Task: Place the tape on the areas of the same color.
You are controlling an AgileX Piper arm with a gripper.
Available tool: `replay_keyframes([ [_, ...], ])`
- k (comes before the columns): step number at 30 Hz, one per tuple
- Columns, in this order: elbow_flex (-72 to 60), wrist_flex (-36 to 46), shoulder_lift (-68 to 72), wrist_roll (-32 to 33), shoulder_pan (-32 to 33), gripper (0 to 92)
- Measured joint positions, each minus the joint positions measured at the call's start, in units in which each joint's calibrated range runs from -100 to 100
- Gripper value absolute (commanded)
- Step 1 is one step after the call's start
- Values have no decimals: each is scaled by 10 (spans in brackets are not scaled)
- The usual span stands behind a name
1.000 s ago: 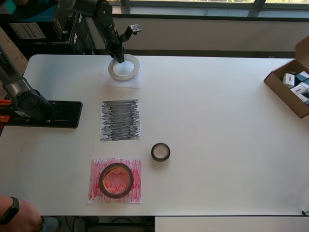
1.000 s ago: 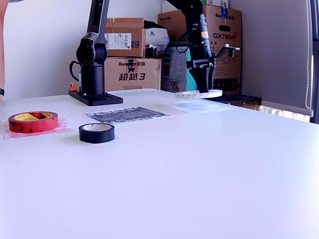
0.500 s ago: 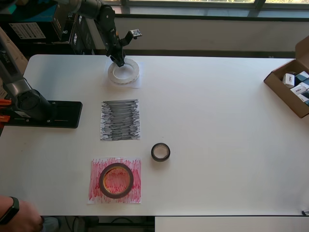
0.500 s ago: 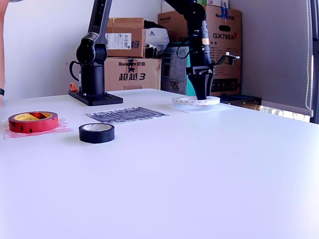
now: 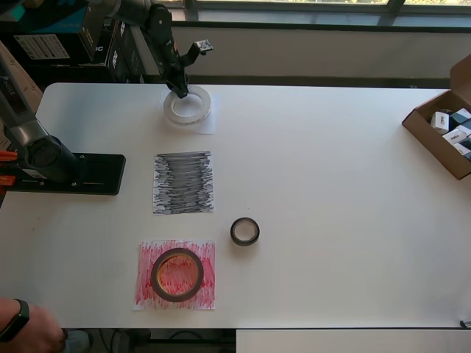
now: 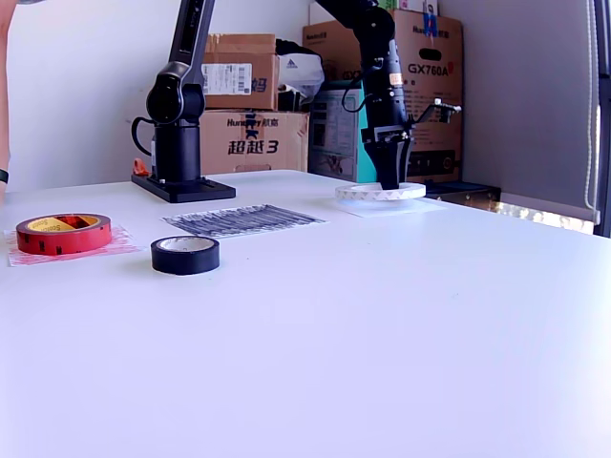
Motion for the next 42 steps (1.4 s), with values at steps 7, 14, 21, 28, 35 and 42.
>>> replay_keyframes([
  [7,0,0,0,0,0,3],
  [14,0,0,0,0,0,227],
  [21,0,0,0,0,0,392],
  [28,1,-2,0,-7,0,395],
  [35,9,-2,0,-9,0,395],
  [42,-41,-7,-12,-9,0,392],
])
